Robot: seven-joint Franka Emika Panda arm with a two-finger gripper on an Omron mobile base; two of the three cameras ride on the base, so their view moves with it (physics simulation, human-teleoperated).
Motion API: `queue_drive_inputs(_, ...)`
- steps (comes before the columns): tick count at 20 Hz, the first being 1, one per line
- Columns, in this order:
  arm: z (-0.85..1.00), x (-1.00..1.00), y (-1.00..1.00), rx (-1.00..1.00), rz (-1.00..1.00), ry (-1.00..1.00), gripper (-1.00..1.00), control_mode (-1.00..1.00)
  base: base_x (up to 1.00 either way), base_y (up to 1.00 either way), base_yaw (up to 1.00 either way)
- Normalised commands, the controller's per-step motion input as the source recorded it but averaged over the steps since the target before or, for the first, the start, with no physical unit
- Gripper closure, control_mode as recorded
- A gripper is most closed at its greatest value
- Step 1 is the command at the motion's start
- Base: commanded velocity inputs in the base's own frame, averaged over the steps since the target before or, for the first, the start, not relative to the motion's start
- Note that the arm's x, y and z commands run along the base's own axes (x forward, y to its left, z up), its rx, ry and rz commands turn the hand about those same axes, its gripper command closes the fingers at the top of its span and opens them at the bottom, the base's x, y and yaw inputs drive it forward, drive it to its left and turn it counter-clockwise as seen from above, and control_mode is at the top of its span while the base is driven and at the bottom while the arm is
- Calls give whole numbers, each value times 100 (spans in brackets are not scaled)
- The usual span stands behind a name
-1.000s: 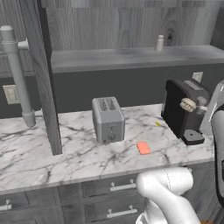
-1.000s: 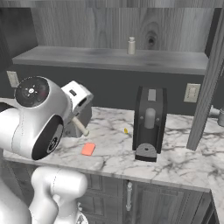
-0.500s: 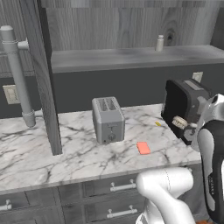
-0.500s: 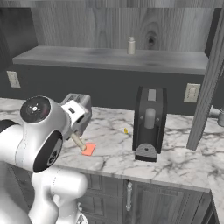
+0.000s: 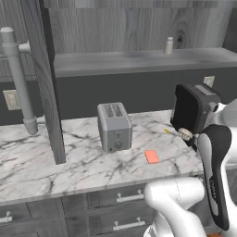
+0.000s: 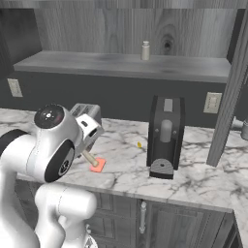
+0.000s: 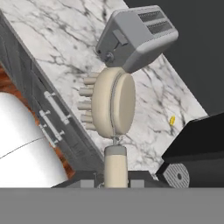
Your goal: Pick the bar soap and dish brush from the cabinet and place them on the counter.
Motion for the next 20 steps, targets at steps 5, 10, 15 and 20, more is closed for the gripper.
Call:
queue_drive_inputs(5, -62, 5, 0, 0, -1, -4, 100, -100, 0, 0, 0)
queue_drive_inputs(10, -62, 0, 0, 0, 0, -10, 100, -100, 0, 0, 0)
queue_drive_inputs(15, -47, 0, 0, 0, -3, -16, 100, -100, 0, 0, 0)
queue_drive_inputs(20, -49, 0, 0, 0, -8, -22, 100, -100, 0, 0, 0)
